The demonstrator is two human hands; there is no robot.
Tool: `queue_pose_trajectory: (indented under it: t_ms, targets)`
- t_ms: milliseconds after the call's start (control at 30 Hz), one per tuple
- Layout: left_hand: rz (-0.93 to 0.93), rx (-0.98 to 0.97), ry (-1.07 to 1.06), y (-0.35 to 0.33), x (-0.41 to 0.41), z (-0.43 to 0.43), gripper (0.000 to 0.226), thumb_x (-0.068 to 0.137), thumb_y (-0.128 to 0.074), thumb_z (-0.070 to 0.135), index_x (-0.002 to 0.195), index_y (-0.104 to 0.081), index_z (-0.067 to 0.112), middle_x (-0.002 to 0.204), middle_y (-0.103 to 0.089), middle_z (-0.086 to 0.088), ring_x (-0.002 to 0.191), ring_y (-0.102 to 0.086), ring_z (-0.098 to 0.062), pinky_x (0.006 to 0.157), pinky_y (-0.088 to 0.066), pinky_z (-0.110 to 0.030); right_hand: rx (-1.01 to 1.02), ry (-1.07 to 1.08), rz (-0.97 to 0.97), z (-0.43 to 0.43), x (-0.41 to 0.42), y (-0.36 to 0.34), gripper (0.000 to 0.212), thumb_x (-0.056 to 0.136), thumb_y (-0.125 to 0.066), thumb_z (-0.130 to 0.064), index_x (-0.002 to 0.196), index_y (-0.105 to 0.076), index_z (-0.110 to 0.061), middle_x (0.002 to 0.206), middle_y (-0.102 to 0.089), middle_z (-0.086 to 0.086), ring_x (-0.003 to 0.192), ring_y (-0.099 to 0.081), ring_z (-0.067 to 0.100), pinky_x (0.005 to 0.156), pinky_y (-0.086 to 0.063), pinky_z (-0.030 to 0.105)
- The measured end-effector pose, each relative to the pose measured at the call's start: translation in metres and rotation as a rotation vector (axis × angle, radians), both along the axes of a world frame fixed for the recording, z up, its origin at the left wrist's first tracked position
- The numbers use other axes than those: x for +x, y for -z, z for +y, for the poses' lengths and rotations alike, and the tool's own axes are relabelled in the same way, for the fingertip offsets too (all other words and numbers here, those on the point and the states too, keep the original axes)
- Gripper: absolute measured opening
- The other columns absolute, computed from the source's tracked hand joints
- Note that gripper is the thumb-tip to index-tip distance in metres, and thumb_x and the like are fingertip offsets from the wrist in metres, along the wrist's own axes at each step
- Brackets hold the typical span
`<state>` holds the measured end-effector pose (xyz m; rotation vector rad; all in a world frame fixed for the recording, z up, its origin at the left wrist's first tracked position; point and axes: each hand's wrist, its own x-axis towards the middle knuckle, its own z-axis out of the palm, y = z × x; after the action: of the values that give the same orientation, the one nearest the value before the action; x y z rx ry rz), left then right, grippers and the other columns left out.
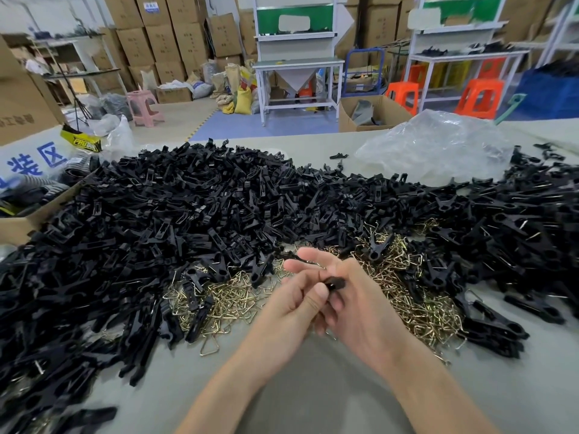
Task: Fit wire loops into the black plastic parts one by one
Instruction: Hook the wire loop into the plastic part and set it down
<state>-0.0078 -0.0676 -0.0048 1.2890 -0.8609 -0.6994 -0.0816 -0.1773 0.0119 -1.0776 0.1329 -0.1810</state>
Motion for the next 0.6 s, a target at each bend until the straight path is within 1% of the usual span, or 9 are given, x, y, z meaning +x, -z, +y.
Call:
queue_pose_trajectory:
  t_ms: [67, 167, 233, 300, 333, 400, 467, 533, 600]
  targets:
    - [-0.090, 0.013, -0.059, 0.000, -0.003, -0.002, 0.018, 0.105, -0.047, 0.019, 0.109, -0.060, 0.006, 0.081, -0.065, 0.003, 0.067, -0.058, -0.009, 0.059, -0.045, -0.022, 0.082, 0.014, 0.024, 0.000, 0.002, 0.001, 0.035, 0.077, -0.055, -0.035, 0.104, -0.077, -0.031, 0.127, -0.071, 0.004, 0.107, -0.037, 0.034, 0.056, -0.039, 0.031]
    - [-0.155, 0.031, -0.094, 0.002, -0.007, -0.004, 0.015, 0.105, -0.046, 0.007, 0.108, -0.060, 0.007, 0.076, -0.065, 0.005, 0.064, -0.057, -0.007, 0.056, -0.043, -0.023, 0.142, 0.030, 0.041, -0.002, 0.003, 0.004, 0.029, 0.084, -0.055, -0.035, 0.101, -0.078, -0.030, 0.122, -0.072, 0.006, 0.111, -0.041, 0.037, 0.066, -0.038, 0.036]
    - [-0.170, 0.035, -0.091, 0.001, -0.008, -0.003, 0.015, 0.104, -0.046, 0.005, 0.106, -0.060, 0.007, 0.075, -0.065, 0.005, 0.064, -0.057, -0.006, 0.055, -0.043, -0.021, 0.155, 0.022, 0.048, -0.002, 0.002, 0.004, 0.028, 0.085, -0.058, -0.038, 0.104, -0.078, -0.030, 0.121, -0.072, 0.006, 0.111, -0.042, 0.038, 0.070, -0.037, 0.039]
    - [-0.186, 0.035, -0.092, -0.001, -0.009, -0.001, 0.015, 0.105, -0.046, 0.004, 0.104, -0.060, 0.009, 0.075, -0.066, 0.003, 0.063, -0.057, -0.008, 0.055, -0.044, -0.022, 0.137, -0.014, 0.054, -0.002, 0.000, 0.003, 0.031, 0.088, -0.058, -0.041, 0.111, -0.075, -0.030, 0.126, -0.071, 0.007, 0.112, -0.039, 0.038, 0.073, -0.037, 0.040]
    - [-0.191, 0.040, -0.099, -0.001, -0.009, 0.000, 0.016, 0.105, -0.046, 0.003, 0.104, -0.060, 0.009, 0.075, -0.066, 0.002, 0.062, -0.057, -0.010, 0.055, -0.044, -0.023, 0.127, -0.042, 0.060, -0.002, -0.001, 0.002, 0.033, 0.089, -0.057, -0.043, 0.115, -0.074, -0.031, 0.129, -0.070, 0.007, 0.111, -0.040, 0.037, 0.074, -0.037, 0.041]
    - [-0.184, 0.047, -0.109, -0.001, -0.010, 0.000, 0.015, 0.104, -0.046, 0.001, 0.104, -0.059, 0.008, 0.074, -0.065, 0.000, 0.061, -0.058, -0.012, 0.053, -0.045, -0.024, 0.116, -0.090, 0.075, -0.002, -0.002, 0.002, 0.036, 0.089, -0.057, -0.045, 0.119, -0.072, -0.032, 0.131, -0.069, 0.007, 0.104, -0.052, 0.033, 0.072, -0.042, 0.038]
    - [-0.172, 0.048, -0.100, -0.001, -0.011, 0.000, 0.012, 0.104, -0.047, 0.001, 0.105, -0.058, 0.005, 0.075, -0.066, -0.002, 0.062, -0.058, -0.014, 0.053, -0.045, -0.024, 0.136, -0.108, 0.075, -0.004, -0.004, 0.003, 0.035, 0.089, -0.059, -0.046, 0.119, -0.072, -0.033, 0.128, -0.070, 0.005, 0.092, -0.064, 0.021, 0.066, -0.046, 0.033]
    - [-0.170, 0.046, -0.097, 0.000, -0.011, 0.000, 0.011, 0.103, -0.048, 0.002, 0.105, -0.059, 0.005, 0.075, -0.066, -0.001, 0.062, -0.058, -0.014, 0.054, -0.045, -0.024, 0.158, -0.117, 0.064, -0.006, -0.004, 0.004, 0.035, 0.088, -0.061, -0.045, 0.120, -0.072, -0.034, 0.125, -0.071, 0.003, 0.086, -0.065, 0.017, 0.064, -0.048, 0.031]
    - [-0.166, 0.046, -0.098, 0.000, -0.012, 0.000, 0.013, 0.103, -0.048, 0.001, 0.104, -0.059, 0.007, 0.074, -0.065, -0.001, 0.062, -0.057, -0.013, 0.055, -0.045, -0.024, 0.166, -0.128, 0.062, -0.007, -0.004, 0.006, 0.041, 0.084, -0.068, -0.047, 0.123, -0.070, -0.035, 0.124, -0.071, 0.002, 0.086, -0.059, 0.018, 0.065, -0.048, 0.032]
